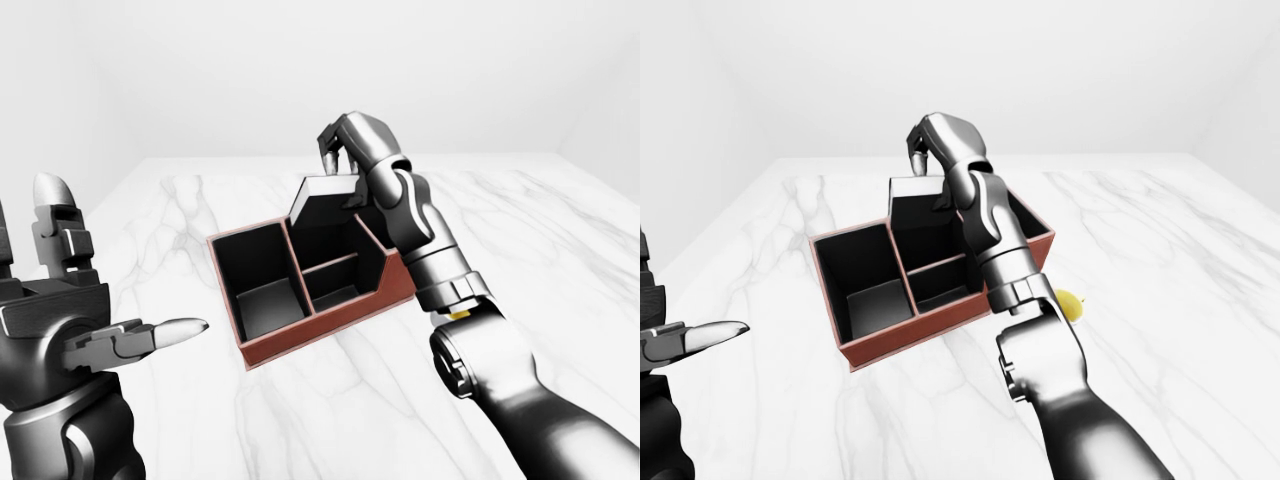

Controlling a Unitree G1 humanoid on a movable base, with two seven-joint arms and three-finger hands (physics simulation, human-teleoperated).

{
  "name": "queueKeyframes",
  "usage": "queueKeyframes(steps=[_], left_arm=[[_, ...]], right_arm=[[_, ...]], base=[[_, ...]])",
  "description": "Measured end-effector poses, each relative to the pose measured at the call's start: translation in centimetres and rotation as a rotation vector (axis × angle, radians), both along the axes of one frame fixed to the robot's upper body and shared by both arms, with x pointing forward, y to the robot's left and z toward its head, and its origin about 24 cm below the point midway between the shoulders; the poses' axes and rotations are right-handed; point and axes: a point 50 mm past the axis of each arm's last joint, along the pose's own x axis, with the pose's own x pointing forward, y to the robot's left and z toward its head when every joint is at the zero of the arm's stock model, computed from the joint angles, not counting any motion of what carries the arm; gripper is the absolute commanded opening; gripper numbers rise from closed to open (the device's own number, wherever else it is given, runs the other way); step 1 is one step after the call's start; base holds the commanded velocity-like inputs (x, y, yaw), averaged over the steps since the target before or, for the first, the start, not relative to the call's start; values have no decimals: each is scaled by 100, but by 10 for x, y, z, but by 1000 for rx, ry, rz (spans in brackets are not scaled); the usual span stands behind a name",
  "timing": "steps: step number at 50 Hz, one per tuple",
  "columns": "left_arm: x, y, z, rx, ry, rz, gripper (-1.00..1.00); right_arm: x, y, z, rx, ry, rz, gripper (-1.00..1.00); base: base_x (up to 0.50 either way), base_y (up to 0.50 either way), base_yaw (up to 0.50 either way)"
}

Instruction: Pick up the book and place it in the front compartment of the caddy.

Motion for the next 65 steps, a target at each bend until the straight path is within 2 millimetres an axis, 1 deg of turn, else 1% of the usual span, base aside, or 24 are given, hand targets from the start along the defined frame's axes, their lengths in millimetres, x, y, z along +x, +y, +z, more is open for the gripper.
queueKeyframes(steps=[9, 15, 24, 42, 65], left_arm=[[0, 0, 0, 0, 1, 0, 100], [0, 0, 0, 0, 0, 0, 100], [0, 0, 0, 0, 0, 1, 100], [0, 0, -1, 0, 3, 0, 100], [0, 1, 0, -2, -2, 3, 100]], right_arm=[[1, 1, 1, -37, -55, -12, -100], [3, 1, -3, -64, -76, -19, -100], [5, 2, -17, -97, -76, -19, -100], [7, -2, -39, -116, -40, -45, -100], [9, 1, -58, -118, -7, -65, -100]], base=[[0, 0, 0], [0, 0, 0], [0, 0, 0], [0, 0, 0], [0, 0, 0]])
